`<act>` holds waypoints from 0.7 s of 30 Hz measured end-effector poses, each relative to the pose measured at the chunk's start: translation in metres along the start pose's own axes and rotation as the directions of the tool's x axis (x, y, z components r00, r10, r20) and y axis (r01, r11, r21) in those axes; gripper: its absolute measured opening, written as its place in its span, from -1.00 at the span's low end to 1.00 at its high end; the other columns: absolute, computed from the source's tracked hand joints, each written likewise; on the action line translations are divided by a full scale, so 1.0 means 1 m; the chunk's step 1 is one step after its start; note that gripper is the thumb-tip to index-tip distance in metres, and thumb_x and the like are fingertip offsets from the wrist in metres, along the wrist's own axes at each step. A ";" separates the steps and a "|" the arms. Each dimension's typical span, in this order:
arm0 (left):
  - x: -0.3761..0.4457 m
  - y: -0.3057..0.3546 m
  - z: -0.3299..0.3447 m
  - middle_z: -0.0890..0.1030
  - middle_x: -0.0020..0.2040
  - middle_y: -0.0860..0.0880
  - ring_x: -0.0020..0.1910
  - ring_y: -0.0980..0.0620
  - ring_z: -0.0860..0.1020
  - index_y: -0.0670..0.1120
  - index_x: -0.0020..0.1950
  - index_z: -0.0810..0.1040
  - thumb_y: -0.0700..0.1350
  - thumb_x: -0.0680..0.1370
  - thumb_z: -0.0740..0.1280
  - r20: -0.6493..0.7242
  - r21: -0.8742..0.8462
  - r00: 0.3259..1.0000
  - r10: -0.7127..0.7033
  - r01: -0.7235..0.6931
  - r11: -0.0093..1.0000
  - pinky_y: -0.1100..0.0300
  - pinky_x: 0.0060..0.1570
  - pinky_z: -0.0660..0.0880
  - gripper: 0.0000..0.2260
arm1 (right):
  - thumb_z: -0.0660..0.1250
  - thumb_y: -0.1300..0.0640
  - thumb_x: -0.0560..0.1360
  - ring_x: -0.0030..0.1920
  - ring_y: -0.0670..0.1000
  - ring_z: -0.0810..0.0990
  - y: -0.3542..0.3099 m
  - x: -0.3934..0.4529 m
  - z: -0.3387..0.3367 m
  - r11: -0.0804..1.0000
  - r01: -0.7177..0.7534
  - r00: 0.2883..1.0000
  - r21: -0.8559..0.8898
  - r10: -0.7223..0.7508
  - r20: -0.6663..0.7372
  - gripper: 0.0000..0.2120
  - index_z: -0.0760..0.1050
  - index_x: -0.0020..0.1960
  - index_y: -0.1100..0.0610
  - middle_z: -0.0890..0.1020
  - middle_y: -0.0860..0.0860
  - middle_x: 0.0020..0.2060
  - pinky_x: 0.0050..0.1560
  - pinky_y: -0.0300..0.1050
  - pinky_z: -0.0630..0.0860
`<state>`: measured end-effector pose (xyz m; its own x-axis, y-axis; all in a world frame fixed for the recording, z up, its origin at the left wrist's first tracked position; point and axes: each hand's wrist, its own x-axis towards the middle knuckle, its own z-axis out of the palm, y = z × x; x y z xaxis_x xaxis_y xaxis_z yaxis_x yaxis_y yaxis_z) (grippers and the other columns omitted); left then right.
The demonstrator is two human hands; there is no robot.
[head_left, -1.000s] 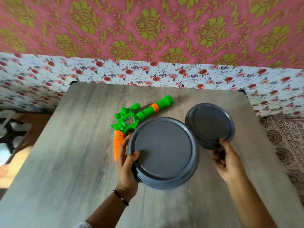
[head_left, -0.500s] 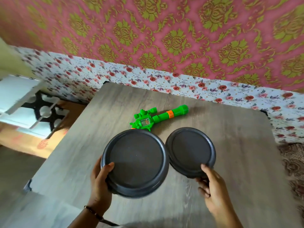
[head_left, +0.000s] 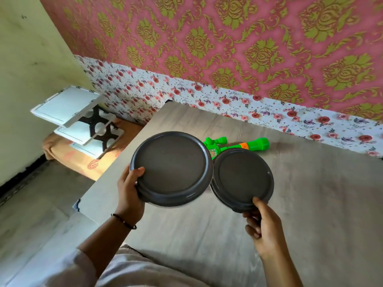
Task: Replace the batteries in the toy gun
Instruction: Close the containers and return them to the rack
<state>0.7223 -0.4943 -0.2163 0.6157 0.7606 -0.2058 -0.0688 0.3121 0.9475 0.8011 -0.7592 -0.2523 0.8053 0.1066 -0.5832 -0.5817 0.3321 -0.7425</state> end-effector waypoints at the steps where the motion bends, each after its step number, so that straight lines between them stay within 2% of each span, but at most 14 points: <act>1: 0.004 0.001 -0.003 0.60 -0.14 -0.02 -0.14 -0.03 0.55 0.00 -0.02 0.56 -0.18 0.57 0.17 -0.023 -0.026 1.000 -0.012 0.011 1.000 0.21 -0.39 0.57 -0.82 | 0.25 0.18 0.53 -0.68 -0.11 0.17 0.001 0.000 0.005 1.000 0.004 1.000 -0.004 -0.004 0.009 -0.77 0.33 -0.26 0.22 0.49 0.23 -0.44 -0.64 -0.34 0.08; 5: 0.031 0.010 -0.027 0.57 -0.13 -0.02 -0.15 0.00 0.55 0.03 -0.04 0.52 -0.11 0.50 0.25 -0.081 -0.125 0.996 -0.047 0.037 0.992 0.14 -0.26 0.54 -0.90 | 0.26 0.19 0.52 -0.69 -0.12 0.16 0.008 -0.002 0.031 0.999 0.023 0.999 -0.045 -0.022 0.024 -0.80 0.33 -0.24 0.23 0.48 0.25 -0.42 -0.63 -0.35 0.08; 8: 0.061 0.017 -0.054 0.53 -0.15 -0.03 -0.16 0.00 0.52 0.00 -0.10 0.50 -0.04 0.33 0.32 -0.123 -0.200 0.989 -0.088 0.062 0.978 0.13 -0.21 0.46 -0.83 | 0.26 0.19 0.52 -0.70 -0.12 0.15 0.016 -0.005 0.055 0.996 0.018 1.000 -0.086 -0.016 0.024 -0.78 0.33 -0.26 0.23 0.48 0.22 -0.46 -0.64 -0.37 0.07; 12: 0.109 0.028 -0.096 0.49 -0.20 -0.02 -0.22 0.02 0.49 -0.03 -0.17 0.48 -0.05 0.28 0.36 -0.182 -0.293 0.978 -0.103 0.046 0.955 0.15 -0.21 0.42 -0.83 | 0.25 0.18 0.52 -0.71 -0.13 0.14 0.035 -0.009 0.099 0.989 0.030 0.999 -0.147 -0.028 0.017 -0.79 0.36 -0.25 0.24 0.48 0.16 -0.52 -0.64 -0.40 0.06; 15: 0.158 0.046 -0.150 0.47 -0.24 -0.03 -0.25 0.01 0.46 -0.04 -0.21 0.47 -0.04 0.22 0.39 -0.198 -0.317 0.979 -0.044 -0.021 0.948 0.13 -0.22 0.39 -0.79 | 0.24 0.18 0.53 -0.73 -0.15 0.14 0.063 -0.011 0.159 0.984 0.058 0.998 -0.167 -0.052 0.037 -0.80 0.37 -0.25 0.22 0.49 0.15 -0.54 -0.65 -0.42 0.06; 18: 0.208 0.071 -0.206 0.49 -0.37 0.08 -0.36 0.14 0.46 -0.05 -0.27 0.45 -0.15 0.33 0.32 -0.206 -0.290 0.975 0.080 -0.139 0.947 0.28 -0.32 0.39 -0.94 | 0.22 0.19 0.53 -0.74 -0.16 0.14 0.096 -0.011 0.230 0.987 0.066 0.994 -0.146 -0.052 0.096 -0.84 0.40 -0.23 0.18 0.49 0.14 -0.56 -0.66 -0.44 0.07; 20: 0.241 0.097 -0.249 0.50 -0.45 0.16 -0.42 0.22 0.45 -0.07 -0.25 0.44 -0.22 0.38 0.25 -0.201 -0.242 0.962 0.187 -0.233 0.942 0.35 -0.39 0.38 -0.95 | 0.21 0.19 0.53 -0.74 -0.16 0.14 0.125 -0.012 0.286 0.989 0.066 0.992 -0.132 -0.051 0.113 -0.82 0.39 -0.24 0.19 0.50 0.14 -0.56 -0.67 -0.44 0.07; 21: 0.256 0.110 -0.269 0.53 -0.43 0.17 -0.39 0.23 0.47 -0.09 -0.19 0.47 -0.23 0.39 0.24 -0.186 -0.204 0.956 0.228 -0.265 0.942 0.35 -0.37 0.40 -0.93 | 0.21 0.19 0.53 -0.74 -0.16 0.14 0.137 -0.014 0.311 0.991 0.060 0.992 -0.120 -0.046 0.120 -0.82 0.38 -0.24 0.20 0.50 0.14 -0.57 -0.68 -0.43 0.07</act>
<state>0.6607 -0.1125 -0.2309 0.4271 0.9038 -0.0257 -0.3883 0.2090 0.8975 0.7459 -0.4242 -0.2431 0.8389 0.2032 -0.5050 -0.5418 0.2231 -0.8103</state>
